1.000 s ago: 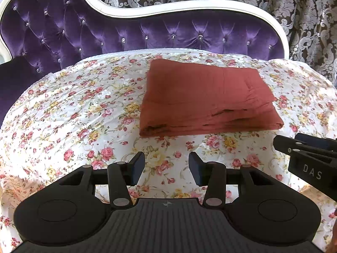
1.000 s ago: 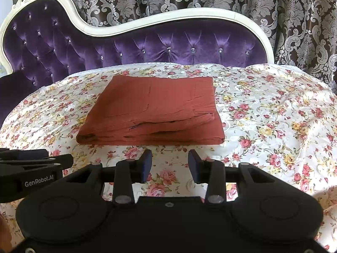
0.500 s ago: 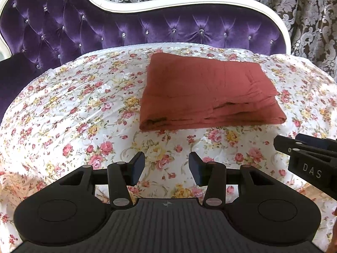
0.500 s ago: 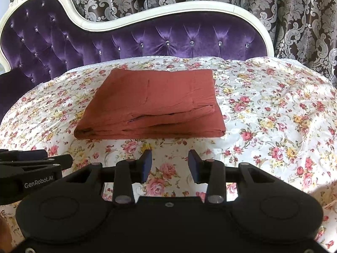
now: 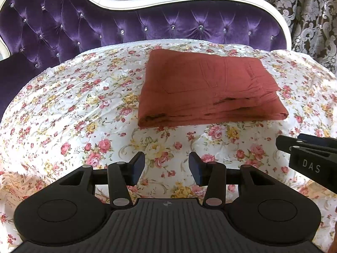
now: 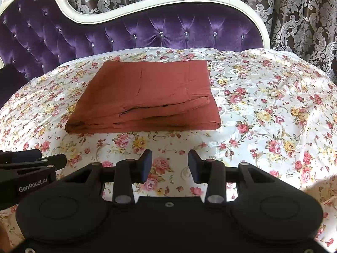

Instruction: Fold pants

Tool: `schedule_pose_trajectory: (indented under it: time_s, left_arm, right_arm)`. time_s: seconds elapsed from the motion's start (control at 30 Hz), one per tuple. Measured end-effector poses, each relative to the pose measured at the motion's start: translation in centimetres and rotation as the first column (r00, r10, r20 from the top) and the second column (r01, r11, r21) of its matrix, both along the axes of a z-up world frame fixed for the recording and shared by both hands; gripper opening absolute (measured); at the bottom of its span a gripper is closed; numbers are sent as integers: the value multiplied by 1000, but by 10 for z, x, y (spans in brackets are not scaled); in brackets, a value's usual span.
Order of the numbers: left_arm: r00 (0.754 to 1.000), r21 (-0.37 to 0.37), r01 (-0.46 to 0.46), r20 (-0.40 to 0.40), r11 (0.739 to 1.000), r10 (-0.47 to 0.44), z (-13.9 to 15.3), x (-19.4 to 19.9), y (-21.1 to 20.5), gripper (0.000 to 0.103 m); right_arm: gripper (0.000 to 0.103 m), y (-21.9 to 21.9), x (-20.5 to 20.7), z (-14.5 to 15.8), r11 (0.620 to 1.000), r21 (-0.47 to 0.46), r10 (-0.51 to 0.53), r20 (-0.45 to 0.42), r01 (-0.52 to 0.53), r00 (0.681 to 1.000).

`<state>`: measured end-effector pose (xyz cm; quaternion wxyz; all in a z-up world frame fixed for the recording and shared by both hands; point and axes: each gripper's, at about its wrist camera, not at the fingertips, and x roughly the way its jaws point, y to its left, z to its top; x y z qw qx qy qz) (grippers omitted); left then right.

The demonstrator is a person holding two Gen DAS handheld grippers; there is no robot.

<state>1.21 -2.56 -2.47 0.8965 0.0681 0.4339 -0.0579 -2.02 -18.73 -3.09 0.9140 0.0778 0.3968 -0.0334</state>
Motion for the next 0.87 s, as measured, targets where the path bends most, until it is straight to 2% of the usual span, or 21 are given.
schedule_pose_trajectory:
  time_s: [0.87]
  left_arm:
    - [1000,-1,0,-1,1000,0,0,0,0,45]
  right_arm:
    - [48,0,2,1,1000,2,5,-2,-5,1000]
